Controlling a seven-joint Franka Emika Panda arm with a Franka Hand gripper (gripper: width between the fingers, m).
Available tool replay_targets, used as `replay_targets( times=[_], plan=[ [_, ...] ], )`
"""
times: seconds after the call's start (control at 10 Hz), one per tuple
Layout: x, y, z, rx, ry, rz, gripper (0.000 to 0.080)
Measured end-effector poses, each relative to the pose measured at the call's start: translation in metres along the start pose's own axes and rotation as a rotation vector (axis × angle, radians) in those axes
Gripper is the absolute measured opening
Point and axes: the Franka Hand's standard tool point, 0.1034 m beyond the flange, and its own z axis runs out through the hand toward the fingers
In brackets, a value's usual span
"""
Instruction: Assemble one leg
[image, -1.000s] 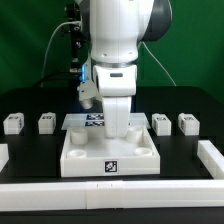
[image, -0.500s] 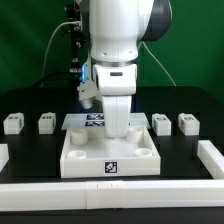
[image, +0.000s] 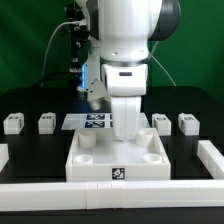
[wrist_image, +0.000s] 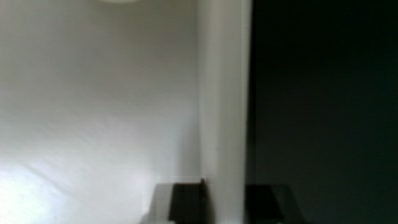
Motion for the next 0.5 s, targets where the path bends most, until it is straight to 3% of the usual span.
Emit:
replay_targets(
  times=[0.2, 0.5],
  plan=[
    [0.012, 0.018, 0.001, -0.017, 0.009, -0.005, 0.0077],
    [0.028, 0.034, -0.002, -0.036, 0.02, -0.004, 0.0077]
  ],
)
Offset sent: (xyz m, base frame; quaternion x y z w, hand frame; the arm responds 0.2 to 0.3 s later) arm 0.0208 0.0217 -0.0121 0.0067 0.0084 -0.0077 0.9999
